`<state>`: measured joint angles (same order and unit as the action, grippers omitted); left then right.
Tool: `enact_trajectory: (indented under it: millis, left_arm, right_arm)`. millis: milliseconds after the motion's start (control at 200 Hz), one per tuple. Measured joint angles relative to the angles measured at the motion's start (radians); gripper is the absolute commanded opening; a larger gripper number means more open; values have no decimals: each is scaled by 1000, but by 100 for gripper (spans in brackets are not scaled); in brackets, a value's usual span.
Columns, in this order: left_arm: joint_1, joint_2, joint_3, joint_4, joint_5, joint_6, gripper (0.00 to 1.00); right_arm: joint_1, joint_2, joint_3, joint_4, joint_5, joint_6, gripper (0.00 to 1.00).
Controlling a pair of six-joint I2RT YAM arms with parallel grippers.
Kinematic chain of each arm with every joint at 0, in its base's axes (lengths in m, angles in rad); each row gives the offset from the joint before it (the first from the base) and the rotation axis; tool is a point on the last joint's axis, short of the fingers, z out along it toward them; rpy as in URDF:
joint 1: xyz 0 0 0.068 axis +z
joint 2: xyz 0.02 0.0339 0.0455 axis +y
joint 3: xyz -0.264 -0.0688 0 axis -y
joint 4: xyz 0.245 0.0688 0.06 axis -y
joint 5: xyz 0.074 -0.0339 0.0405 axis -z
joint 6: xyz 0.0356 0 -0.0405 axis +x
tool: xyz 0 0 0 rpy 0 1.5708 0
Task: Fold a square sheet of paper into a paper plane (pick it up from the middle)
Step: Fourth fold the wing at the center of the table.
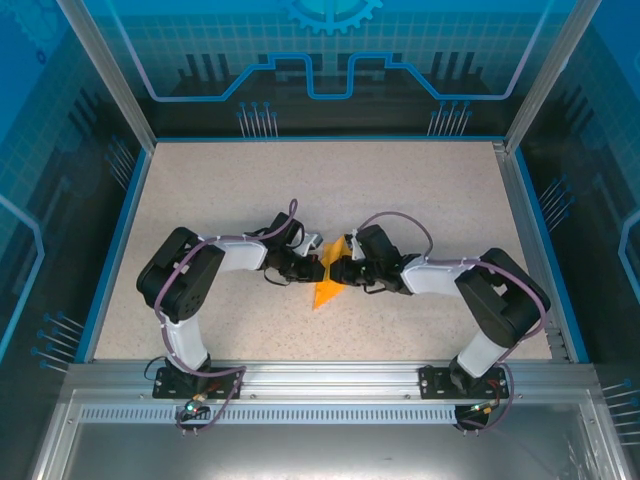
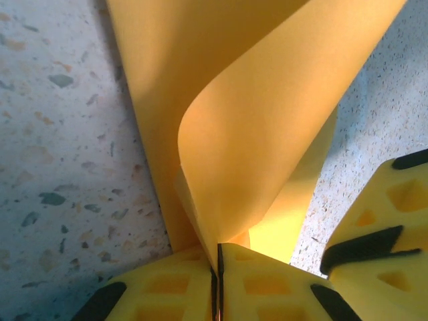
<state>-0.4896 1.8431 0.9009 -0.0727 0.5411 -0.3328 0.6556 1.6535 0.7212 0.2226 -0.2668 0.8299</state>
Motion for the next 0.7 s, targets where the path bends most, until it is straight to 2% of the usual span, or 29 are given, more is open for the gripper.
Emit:
enact_trajectory:
  millis: [540,700]
  left_arm:
    - [1,0,0,0,3,1,12]
    - [1,0,0,2,8,0,16]
  right_arm:
    - [-32,148,71,10,-4,-5,14]
    - [-37,161,80,10,-18,-15,14]
